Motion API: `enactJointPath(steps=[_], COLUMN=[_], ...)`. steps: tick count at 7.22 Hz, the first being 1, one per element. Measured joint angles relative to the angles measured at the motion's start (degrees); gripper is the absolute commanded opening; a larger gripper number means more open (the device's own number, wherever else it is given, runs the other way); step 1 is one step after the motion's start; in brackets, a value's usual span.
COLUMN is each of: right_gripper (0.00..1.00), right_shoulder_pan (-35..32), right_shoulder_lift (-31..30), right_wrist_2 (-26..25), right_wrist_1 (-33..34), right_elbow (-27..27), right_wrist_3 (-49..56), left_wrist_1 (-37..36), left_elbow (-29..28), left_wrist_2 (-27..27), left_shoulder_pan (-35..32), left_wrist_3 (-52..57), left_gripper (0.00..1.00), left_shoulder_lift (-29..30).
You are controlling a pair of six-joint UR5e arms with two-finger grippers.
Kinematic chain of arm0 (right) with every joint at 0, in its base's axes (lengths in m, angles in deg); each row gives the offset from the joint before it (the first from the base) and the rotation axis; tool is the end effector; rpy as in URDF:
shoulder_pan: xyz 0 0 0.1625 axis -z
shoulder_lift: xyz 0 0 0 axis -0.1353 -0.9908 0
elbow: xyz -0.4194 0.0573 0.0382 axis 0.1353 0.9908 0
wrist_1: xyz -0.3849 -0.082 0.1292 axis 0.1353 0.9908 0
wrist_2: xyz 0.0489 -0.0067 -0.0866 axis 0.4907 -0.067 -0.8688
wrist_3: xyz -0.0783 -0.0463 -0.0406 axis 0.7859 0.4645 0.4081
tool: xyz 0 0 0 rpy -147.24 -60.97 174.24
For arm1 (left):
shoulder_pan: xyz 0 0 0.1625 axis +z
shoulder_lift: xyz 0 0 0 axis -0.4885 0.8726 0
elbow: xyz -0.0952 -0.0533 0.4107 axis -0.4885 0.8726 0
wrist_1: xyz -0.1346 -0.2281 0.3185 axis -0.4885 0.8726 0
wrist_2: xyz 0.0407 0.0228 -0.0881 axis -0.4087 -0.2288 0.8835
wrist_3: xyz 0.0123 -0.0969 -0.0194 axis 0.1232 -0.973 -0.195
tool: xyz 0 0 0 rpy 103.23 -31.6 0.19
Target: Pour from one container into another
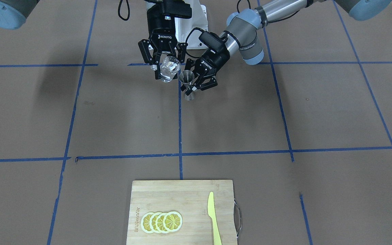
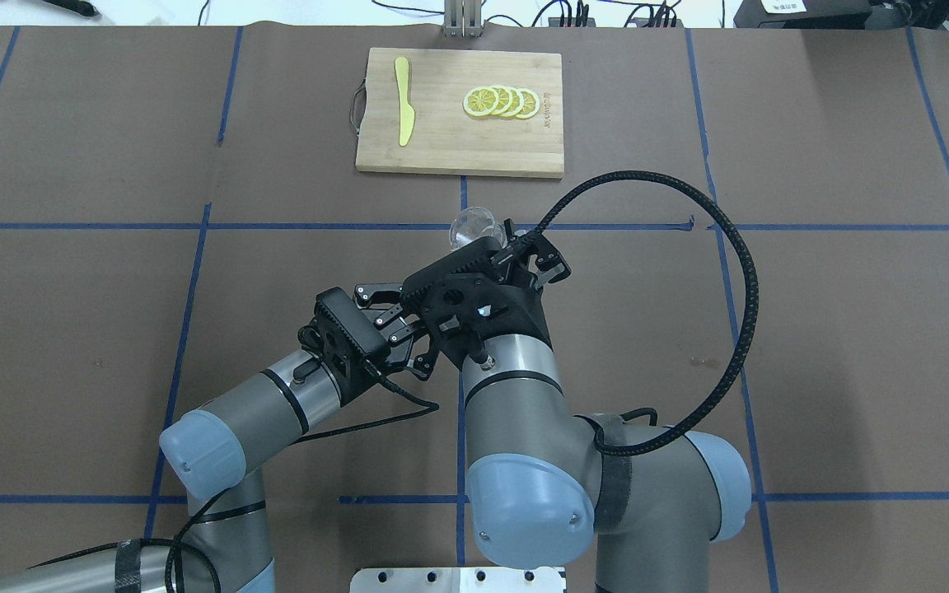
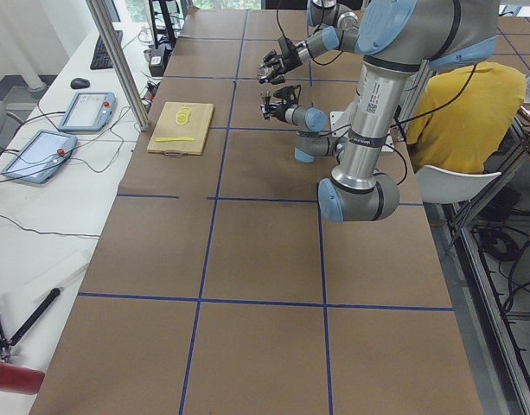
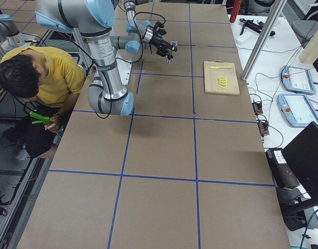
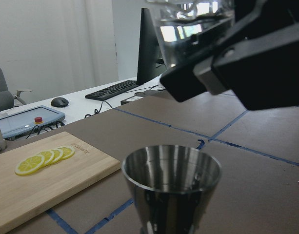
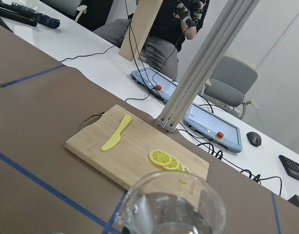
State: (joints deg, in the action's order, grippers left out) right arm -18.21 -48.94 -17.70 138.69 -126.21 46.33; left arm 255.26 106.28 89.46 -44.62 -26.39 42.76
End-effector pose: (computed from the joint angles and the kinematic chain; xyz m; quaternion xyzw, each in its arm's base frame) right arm -0.5135 -0.3102 0.1214 0.5481 -0.1963 -0.0463 0.8118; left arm 0.5486 -0.3330 0.2617 0.6263 0.4850 0.1144 0.5995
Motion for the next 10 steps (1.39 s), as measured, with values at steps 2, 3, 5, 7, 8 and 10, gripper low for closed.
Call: enactJointPath(steps=[2,3,5,7,8,10], right_gripper=[0.00,0.00,0.00,0.00,0.00,0.00], right_shoulder_pan=[-0.31,-0.48,-0.76,-0.81,-0.81,-0.80], right_shoulder_lift=[0.50,0.54,0.59,0.64,0.64,0.64], right_wrist_2=[0.27,0.85,1.71,1.90,1.91,1.91], right_wrist_1=[1.55,1.89,2.35,3.09,3.23,4.75], right_elbow=[-0.01,-0.04,-0.07,-0.38,-0.71,-1.45], right_wrist_3=[2.27,3.42,5.50,6.95,7.92,8.84], left_wrist_1=[-0.05,-0.10,-0.22,-0.31,-0.31,-0.32], left_elbow=[0.00,-0.02,-0.08,-0.11,-0.14,-0.43], left_wrist_2=[0.06,0.10,0.11,0.00,-0.10,-0.18], left_shoulder_pan=[0.05,0.07,0.08,0.01,0.01,0.00], left_wrist_3=[0.03,0.09,1.01,1.50,1.56,1.58], left_gripper=[0.00,0.00,0.00,0.00,0.00,0.00], left_shoulder_lift=[0.05,0.09,0.83,1.23,1.27,1.29])
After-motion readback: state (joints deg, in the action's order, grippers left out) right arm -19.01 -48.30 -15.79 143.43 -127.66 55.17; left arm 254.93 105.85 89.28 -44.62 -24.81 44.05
